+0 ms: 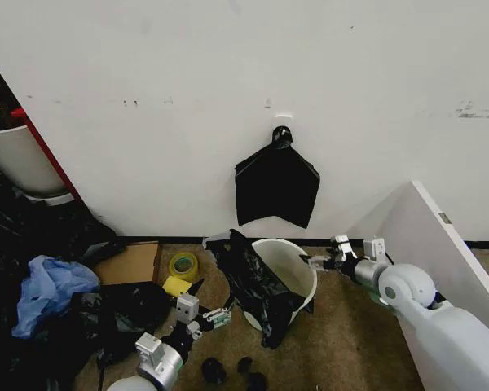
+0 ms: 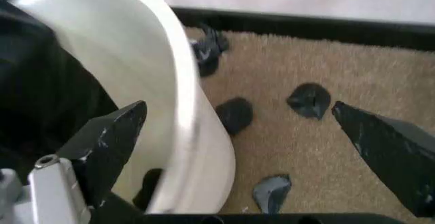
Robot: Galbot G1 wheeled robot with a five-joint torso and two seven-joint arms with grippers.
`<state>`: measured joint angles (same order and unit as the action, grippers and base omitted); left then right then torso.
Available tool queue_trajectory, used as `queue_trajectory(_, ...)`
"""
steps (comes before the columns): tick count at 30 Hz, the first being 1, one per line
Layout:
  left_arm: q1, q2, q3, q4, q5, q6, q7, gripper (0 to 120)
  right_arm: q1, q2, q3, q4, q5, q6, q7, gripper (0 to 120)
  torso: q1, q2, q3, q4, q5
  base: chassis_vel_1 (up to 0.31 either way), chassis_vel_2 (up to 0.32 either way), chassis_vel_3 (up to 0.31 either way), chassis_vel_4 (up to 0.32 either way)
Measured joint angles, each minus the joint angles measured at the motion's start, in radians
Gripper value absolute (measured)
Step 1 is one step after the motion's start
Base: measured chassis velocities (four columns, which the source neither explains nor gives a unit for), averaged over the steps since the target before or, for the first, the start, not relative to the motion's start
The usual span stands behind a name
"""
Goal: Place the garbage bag over the trash bin.
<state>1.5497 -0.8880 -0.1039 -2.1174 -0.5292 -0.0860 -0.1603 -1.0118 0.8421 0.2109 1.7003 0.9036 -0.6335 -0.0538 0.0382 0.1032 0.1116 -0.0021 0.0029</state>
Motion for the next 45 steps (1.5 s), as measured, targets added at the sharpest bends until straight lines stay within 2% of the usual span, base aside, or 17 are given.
queue_trajectory(3,0.000,-0.002,0.000,0.000,-0.005,0.004,-0.004,99,0.046,0.051,-0.023,-0.124,-0.056,-0.001,-0.053,95,0.000,0.000,0.000,0.0003,0.0000,0.000,0.000,0.000,0.000)
queue_trajectory(7,0.001,-0.006,-0.002,0.001,-0.007,0.004,-0.004,99,0.057,0.060,-0.031,-0.149,-0.045,0.000,-0.058,83,0.000,0.000,0.000,0.0000,-0.0003,0.000,0.000,0.000,0.000)
queue_trajectory(10,-0.002,-0.014,-0.002,0.008,-0.008,0.005,-0.006,99,0.058,0.062,-0.034,-0.149,-0.032,0.001,-0.057,70,0.000,0.000,0.000,-0.0001,-0.0006,0.000,0.000,0.000,0.000)
queue_trajectory(13,-0.003,-0.017,0.000,0.012,-0.008,0.006,-0.007,99,0.056,0.064,-0.035,-0.143,-0.025,0.000,-0.052,65,0.000,0.000,0.000,-0.0001,-0.0005,0.000,0.000,0.000,0.000)
queue_trajectory(14,-0.004,-0.019,0.001,0.014,-0.009,0.007,-0.007,99,0.054,0.064,-0.036,-0.136,-0.021,-0.001,-0.048,57,0.000,0.000,0.000,0.0001,-0.0004,0.000,0.000,0.000,0.000)
queue_trajectory(19,-0.007,-0.023,0.001,0.017,-0.010,0.009,-0.010,99,0.050,0.068,-0.039,-0.114,-0.007,-0.014,-0.028,39,0.000,0.000,0.000,0.0002,0.0000,0.000,0.000,0.000,0.000)
queue_trajectory(20,-0.007,-0.023,0.001,0.017,-0.010,0.009,-0.010,99,0.050,0.068,-0.039,-0.114,-0.007,-0.014,-0.028,39,0.000,0.000,0.000,0.0002,0.0000,0.000,0.000,0.000,0.000)
queue_trajectory(25,-0.001,-0.024,0.000,0.017,-0.013,0.013,-0.013,99,0.017,0.076,-0.032,-0.053,0.023,-0.021,0.036,16,0.000,0.000,0.000,0.0001,-0.0002,0.000,0.000,0.000,0.000)
queue_trajectory(26,-0.001,-0.024,0.000,0.017,-0.013,0.013,-0.013,99,0.017,0.076,-0.032,-0.053,0.023,-0.021,0.036,16,0.000,0.000,0.000,0.0001,-0.0002,0.000,0.000,0.000,0.000)
queue_trajectory(28,0.001,-0.023,-0.001,0.014,-0.019,0.014,-0.013,99,-0.003,0.088,-0.019,-0.009,0.064,-0.021,0.097,8,0.000,0.000,0.000,0.0001,-0.0001,0.000,0.000,0.000,0.000)
queue_trajectory(31,-0.002,-0.022,0.000,0.017,-0.019,0.012,-0.021,99,-0.034,0.101,-0.008,0.057,0.130,-0.016,0.223,3,0.000,0.000,0.000,0.0002,-0.0002,0.000,0.000,0.000,0.000)
queue_trajectory(33,-0.003,-0.022,-0.002,0.021,-0.017,0.009,-0.026,99,-0.069,0.110,0.001,0.120,0.192,-0.004,0.350,3,0.000,0.000,0.000,0.0000,-0.0003,0.000,0.000,0.000,0.000)
queue_trajectory(34,-0.003,-0.022,-0.002,0.021,-0.017,0.009,-0.026,99,-0.069,0.110,0.001,0.120,0.192,-0.004,0.350,3,0.000,0.000,0.000,0.0000,-0.0003,0.000,0.000,0.000,0.000)
queue_trajectory(39,0.006,-0.019,-0.004,0.021,-0.017,0.005,-0.028,99,-0.141,0.134,0.013,0.248,0.296,0.033,0.565,3,0.000,0.000,0.000,0.0000,-0.0003,0.000,0.000,0.000,0.000)
queue_trajectory(41,0.006,-0.019,-0.004,0.021,-0.017,0.005,-0.028,99,-0.145,0.137,0.013,0.256,0.303,0.035,0.578,3,0.000,0.000,0.000,0.0000,-0.0003,0.000,0.000,0.000,0.000)
queue_trajectory(45,0.008,-0.017,-0.003,0.020,-0.016,0.004,-0.028,99,-0.166,0.184,0.012,0.326,0.379,0.071,0.706,3,0.000,0.000,0.000,0.0000,-0.0004,0.000,0.000,0.000,0.000)
